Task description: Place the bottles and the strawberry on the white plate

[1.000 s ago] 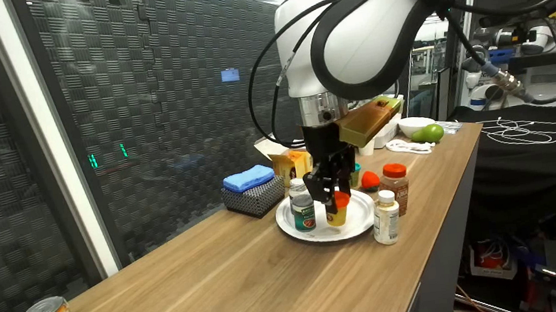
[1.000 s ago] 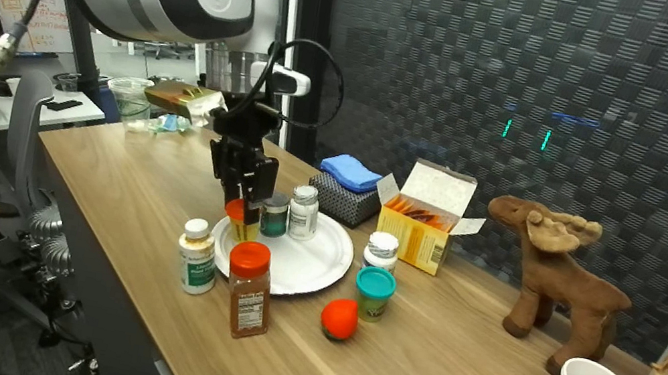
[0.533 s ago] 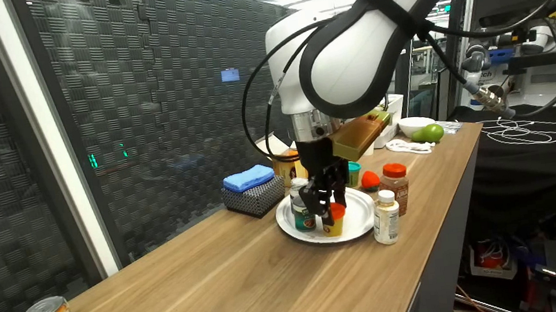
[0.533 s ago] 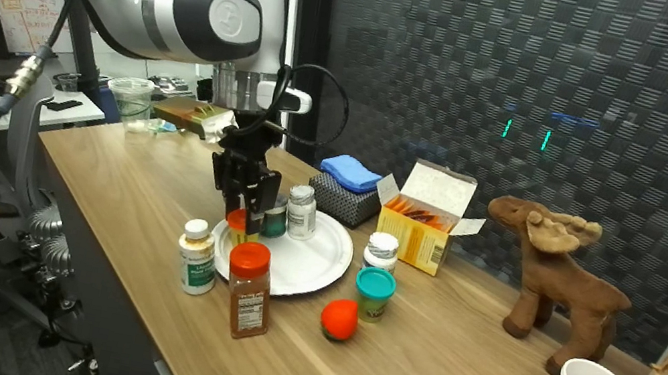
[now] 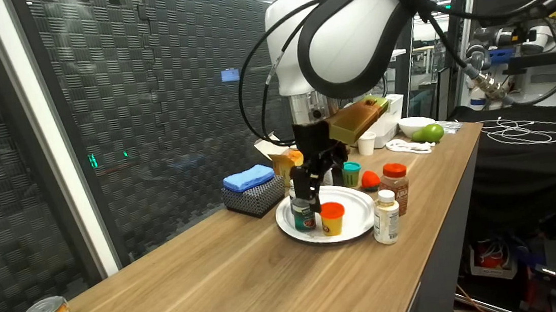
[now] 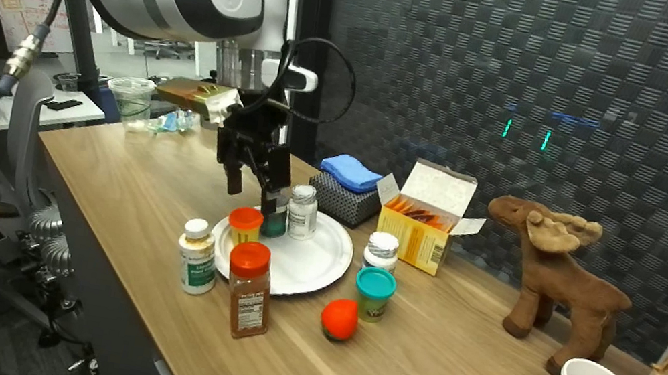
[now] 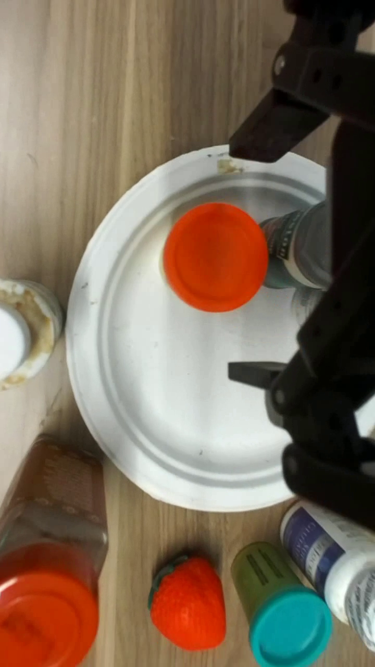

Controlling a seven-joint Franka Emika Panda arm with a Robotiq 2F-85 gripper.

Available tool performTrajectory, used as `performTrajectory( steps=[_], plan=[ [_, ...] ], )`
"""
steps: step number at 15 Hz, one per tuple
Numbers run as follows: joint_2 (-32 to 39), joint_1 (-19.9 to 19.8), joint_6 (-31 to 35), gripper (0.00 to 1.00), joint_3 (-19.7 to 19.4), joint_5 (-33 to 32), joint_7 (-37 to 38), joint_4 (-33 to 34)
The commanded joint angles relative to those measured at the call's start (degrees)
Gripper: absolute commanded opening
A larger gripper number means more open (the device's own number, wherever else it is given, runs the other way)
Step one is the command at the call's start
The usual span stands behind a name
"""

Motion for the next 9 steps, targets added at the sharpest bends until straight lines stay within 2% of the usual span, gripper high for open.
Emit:
performTrajectory(
  steps=[1, 5, 9],
  plan=[
    [-6.9, -0.5, -0.2, 1.0, -0.9, 0.6, 2.3, -2.4],
    [-8.7, -2.8, 0.0, 0.99, -2.7, 0.6, 5.6, -0.6],
    [-6.1, -5.8, -0.2, 1.0, -5.3, 0.4, 8.2, 3.7]
  ],
)
